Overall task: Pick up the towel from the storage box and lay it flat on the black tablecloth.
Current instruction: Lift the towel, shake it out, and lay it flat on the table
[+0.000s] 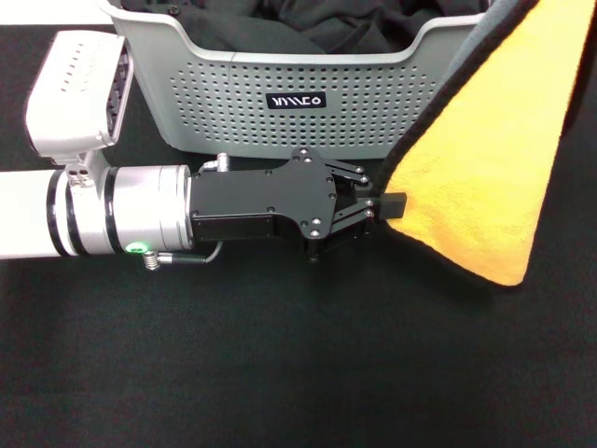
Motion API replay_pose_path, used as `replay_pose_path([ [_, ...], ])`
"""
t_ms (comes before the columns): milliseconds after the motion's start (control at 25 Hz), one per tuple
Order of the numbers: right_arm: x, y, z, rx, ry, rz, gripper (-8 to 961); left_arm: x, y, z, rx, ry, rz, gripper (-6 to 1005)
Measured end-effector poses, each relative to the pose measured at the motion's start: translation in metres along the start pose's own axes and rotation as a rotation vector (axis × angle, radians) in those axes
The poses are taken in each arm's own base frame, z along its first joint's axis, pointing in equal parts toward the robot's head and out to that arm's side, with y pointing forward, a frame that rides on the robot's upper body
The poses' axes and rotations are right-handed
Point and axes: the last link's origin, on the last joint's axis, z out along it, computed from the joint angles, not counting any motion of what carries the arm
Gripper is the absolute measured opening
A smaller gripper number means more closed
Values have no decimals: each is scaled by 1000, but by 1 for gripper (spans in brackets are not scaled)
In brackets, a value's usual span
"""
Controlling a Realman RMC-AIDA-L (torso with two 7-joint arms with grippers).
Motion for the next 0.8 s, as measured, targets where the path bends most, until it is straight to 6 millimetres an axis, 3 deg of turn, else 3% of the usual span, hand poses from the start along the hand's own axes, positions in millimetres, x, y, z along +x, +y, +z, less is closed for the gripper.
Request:
replay_pose_path([
  [600, 1, 10, -16, 31, -14, 21, 6, 0, 3, 0, -37, -23, -11, 67],
  [720, 7, 18, -19, 41, -18, 59, 6, 7, 4, -10, -30, 26, -20, 32],
  [800, 13, 24, -22, 50, -14, 82, 6, 19, 3, -27, -33, 70, -20, 19],
])
